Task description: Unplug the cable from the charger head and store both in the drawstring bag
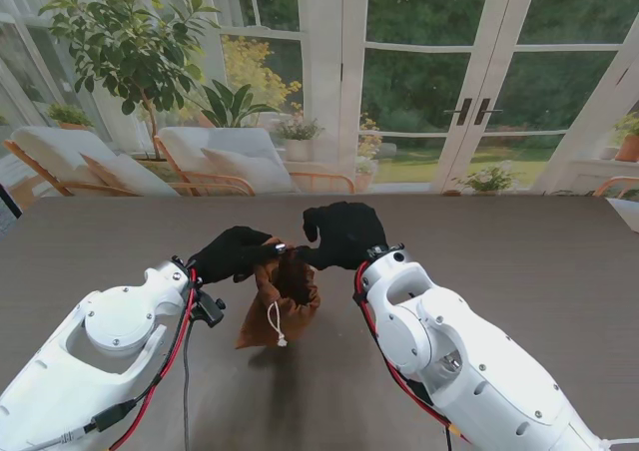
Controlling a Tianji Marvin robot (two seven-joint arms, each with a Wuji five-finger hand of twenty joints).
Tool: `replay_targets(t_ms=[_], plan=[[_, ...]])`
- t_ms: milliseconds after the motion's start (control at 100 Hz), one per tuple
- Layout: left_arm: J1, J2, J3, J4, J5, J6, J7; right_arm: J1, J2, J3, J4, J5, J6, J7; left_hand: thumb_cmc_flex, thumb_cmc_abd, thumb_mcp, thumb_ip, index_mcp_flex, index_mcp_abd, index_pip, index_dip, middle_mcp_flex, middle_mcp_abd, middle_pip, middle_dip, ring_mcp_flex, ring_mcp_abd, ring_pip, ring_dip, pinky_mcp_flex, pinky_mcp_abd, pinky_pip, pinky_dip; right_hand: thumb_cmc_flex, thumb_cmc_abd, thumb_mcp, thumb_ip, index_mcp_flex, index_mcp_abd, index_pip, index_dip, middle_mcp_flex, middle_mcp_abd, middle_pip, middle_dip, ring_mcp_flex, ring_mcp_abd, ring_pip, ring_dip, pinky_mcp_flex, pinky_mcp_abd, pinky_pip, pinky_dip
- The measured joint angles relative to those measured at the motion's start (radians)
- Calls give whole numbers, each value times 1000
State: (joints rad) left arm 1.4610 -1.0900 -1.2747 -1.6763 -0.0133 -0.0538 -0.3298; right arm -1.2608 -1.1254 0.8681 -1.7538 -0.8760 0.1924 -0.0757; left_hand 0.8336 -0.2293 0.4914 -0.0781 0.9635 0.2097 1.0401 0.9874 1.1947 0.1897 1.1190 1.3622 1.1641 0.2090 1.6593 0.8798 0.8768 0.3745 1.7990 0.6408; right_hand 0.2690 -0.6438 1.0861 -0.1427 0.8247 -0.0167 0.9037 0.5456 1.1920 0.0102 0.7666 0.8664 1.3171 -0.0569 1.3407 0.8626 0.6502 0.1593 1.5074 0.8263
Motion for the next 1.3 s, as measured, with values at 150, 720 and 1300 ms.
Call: replay_targets(t_ms=[150, 720, 1300], plan=[[-5, 5, -1, -2, 16, -19, -15, 16, 1, 8, 7, 18, 8, 35, -10, 11, 55, -21, -27, 19, 0, 8, -31, 17, 0, 12, -40, 15, -1, 26, -49, 5, -17, 64, -9, 0, -20, 9, -30, -12, -20, 0, -22, 10, -10, -12, -2, 15, -62, -26, 0, 3, -25, 0], [-57, 28, 15, 5, 57, -121, -81, 39, 15, 63, 37, 62, -98, 99, -138, -54, 334, -143, -39, 22, 51, 27, -60, 35, -1, 59, -117, 47, -27, 89, -181, 17, -103, 243, 36, -43, 5, 9, -126, -66, -85, -4, -125, 16, -39, -38, -3, 22, -225, -56, 0, 15, -72, 0], [-100, 43, 24, 43, 26, -195, -149, 1, 19, 110, 31, 94, -144, 96, -252, -92, 495, -184, -11, -10, 85, 57, -111, 50, -29, 94, -196, 63, -83, 139, -293, 17, -183, 322, 56, -104, 27, 9, -137, -79, -97, -14, -171, 17, -48, -60, -3, 23, -282, -58, 0, 17, -92, 0]])
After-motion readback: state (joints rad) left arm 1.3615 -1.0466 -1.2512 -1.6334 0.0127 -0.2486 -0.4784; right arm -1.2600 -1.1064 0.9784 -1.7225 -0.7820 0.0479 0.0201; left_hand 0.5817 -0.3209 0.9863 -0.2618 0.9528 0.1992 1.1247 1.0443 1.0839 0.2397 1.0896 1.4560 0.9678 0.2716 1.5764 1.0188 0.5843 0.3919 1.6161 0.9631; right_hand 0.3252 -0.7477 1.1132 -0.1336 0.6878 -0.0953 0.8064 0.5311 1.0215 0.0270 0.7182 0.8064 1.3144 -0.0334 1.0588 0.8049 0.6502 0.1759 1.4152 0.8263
